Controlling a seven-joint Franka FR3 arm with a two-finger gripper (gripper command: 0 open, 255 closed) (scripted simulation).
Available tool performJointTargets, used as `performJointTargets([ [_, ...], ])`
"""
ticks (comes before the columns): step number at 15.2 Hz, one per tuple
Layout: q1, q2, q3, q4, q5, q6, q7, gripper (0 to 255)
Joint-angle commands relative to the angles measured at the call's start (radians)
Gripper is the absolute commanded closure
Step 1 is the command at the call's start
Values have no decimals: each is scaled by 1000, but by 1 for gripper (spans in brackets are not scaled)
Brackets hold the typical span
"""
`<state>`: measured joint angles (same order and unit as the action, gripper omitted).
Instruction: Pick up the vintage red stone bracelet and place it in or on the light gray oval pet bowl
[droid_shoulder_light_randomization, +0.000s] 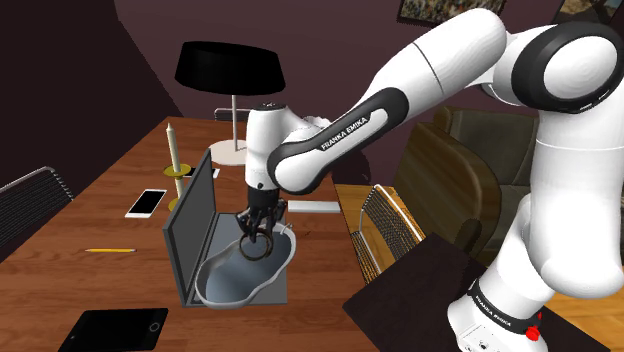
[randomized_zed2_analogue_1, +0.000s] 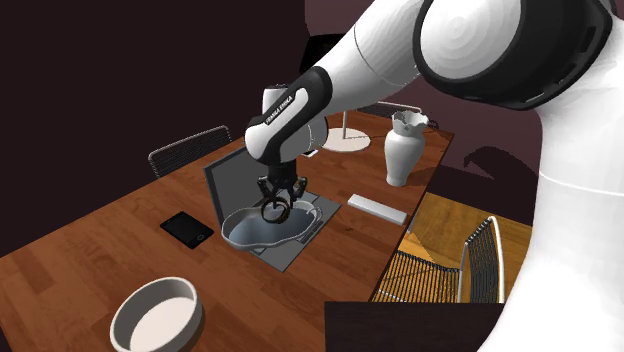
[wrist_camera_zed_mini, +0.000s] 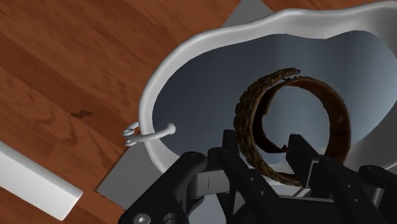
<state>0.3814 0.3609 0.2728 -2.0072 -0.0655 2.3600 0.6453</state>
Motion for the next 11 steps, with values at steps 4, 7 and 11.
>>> performJointTargets([
  [4,4,19,-3,-2,-7,21,5,255],
  [7,4,19,-3,-2,-7,21,5,255],
  [11,4,19,-3,-2,-7,21,5,0],
])
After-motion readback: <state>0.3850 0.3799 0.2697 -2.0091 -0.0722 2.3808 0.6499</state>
